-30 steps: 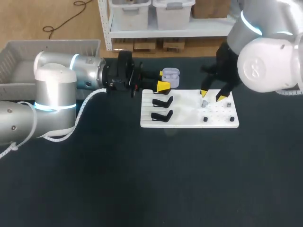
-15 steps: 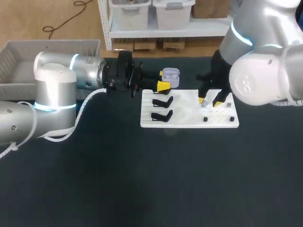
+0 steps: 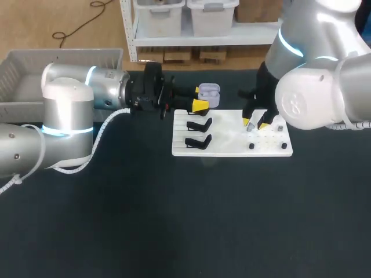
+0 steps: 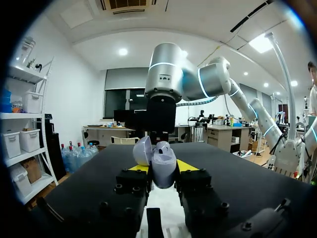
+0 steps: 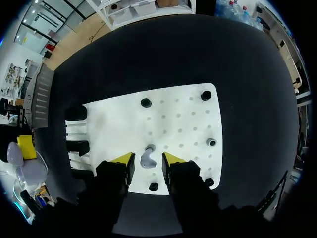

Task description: Pick up each earbud case from the left stands, insert the matching earbuds, close the lid, and place the case in the box.

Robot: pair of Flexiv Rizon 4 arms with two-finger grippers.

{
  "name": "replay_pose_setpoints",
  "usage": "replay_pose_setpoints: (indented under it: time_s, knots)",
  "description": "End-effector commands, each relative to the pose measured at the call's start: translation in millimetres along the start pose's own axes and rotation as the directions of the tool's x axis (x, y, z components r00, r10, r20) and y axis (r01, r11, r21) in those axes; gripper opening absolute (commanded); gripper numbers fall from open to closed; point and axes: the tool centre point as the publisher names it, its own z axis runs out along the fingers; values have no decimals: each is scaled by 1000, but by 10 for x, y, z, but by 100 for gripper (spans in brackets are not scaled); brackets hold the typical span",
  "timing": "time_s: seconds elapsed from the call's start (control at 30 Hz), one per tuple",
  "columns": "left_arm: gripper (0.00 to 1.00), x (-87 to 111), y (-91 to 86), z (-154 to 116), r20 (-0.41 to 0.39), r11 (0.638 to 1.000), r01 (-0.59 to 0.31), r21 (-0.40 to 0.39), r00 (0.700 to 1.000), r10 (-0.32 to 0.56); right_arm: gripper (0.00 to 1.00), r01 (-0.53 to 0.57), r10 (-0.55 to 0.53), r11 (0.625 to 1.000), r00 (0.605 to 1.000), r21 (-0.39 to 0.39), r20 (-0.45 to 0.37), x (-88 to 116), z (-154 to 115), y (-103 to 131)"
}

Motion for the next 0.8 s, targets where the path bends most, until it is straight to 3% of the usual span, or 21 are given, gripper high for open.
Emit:
replay_pose_setpoints:
  time_s: [0.03,0.8]
  knots:
    - [0,1,1,0,-1,1000,0,0,1000,0,33,-3,3,1000,1000,4,10,27,-6,-3]
    - [0,1,1,0,-1,1000,0,0,1000,0,30,-17,17,1000,1000,23,5,19,77,-14]
